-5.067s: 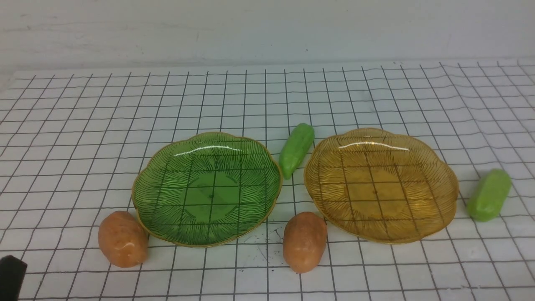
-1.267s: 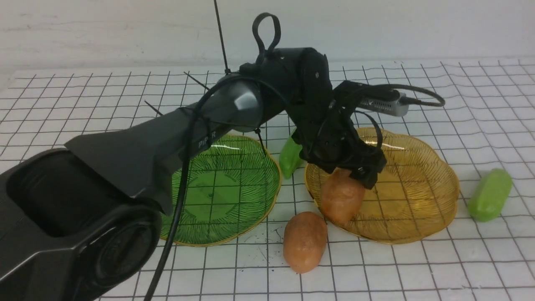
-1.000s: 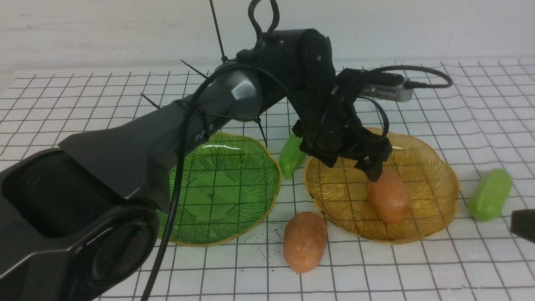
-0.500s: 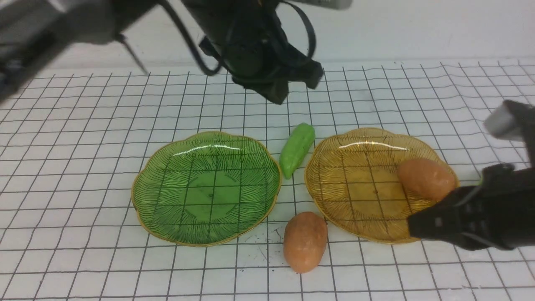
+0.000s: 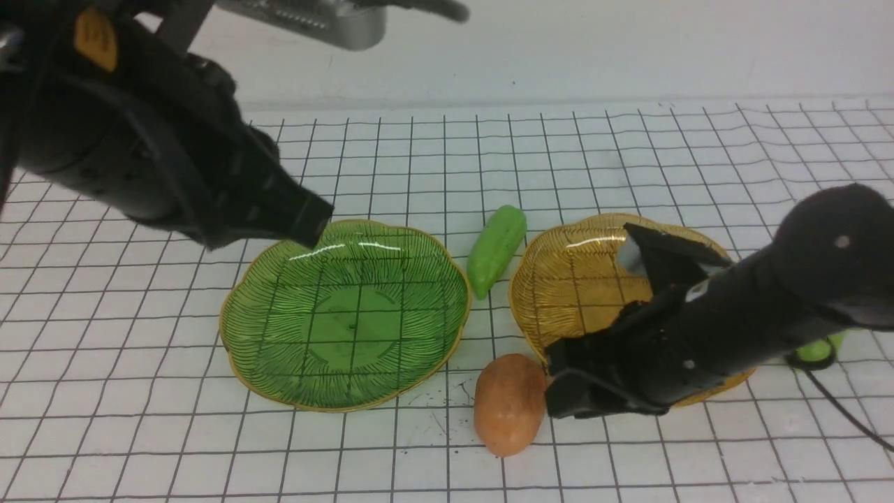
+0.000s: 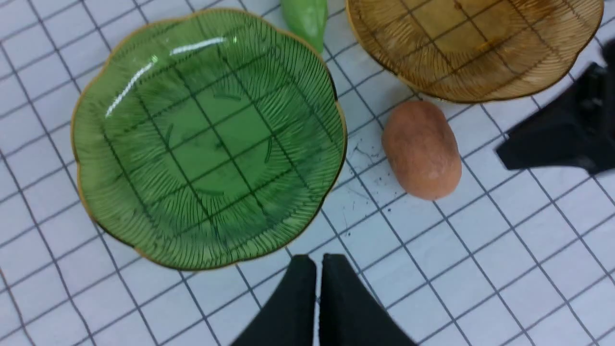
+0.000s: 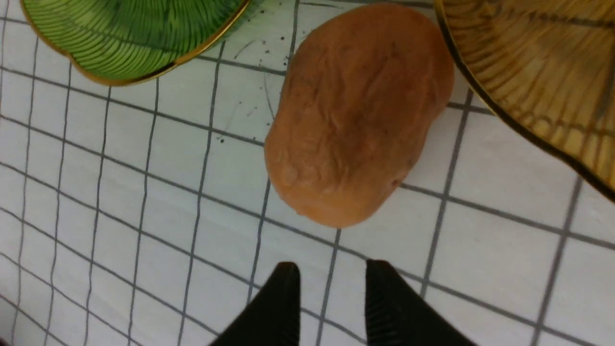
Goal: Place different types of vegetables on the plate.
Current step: 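Put the potato onto the plate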
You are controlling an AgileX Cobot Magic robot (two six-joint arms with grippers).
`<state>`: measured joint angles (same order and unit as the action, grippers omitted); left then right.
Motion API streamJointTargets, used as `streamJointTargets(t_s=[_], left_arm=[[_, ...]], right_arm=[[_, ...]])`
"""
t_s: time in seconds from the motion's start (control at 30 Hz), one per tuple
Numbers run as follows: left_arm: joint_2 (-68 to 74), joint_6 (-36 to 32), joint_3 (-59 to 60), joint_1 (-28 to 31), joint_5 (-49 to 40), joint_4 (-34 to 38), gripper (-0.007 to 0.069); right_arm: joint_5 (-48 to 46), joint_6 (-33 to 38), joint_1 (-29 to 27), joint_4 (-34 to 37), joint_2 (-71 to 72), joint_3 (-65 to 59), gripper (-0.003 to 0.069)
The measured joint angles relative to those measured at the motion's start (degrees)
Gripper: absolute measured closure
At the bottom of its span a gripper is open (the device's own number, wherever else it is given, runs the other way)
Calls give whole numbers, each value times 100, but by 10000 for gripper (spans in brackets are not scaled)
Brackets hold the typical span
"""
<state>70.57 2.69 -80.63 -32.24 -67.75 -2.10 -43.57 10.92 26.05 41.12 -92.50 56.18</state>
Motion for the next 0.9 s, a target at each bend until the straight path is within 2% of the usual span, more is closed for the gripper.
streamJointTargets(t_s=[0.23,0.37,0.5,0.63,0.7,0.77,0.9], left_arm=[[-360,81,181,0,23,-248,632],[-382,109,181,0,23,-308,632],[-382,120,181,0,23,-327,632],[-382,120,181,0,23,-338,632],[-382,120,181,0,23,-338,632],[-382,120,200,0,16,-349,632],[-382,120,207,0,-1,-360,632]], right_arm=[[49,-44,4,291,-882,655,92],[51,-142,4,326,-1188,775,15],[70,-156,4,339,-1433,786,5],[131,-60,11,749,-1643,805,17],[152,42,11,819,-1677,804,36],[144,225,11,864,-1693,812,122],[-240,387,6,696,-1636,835,126]])
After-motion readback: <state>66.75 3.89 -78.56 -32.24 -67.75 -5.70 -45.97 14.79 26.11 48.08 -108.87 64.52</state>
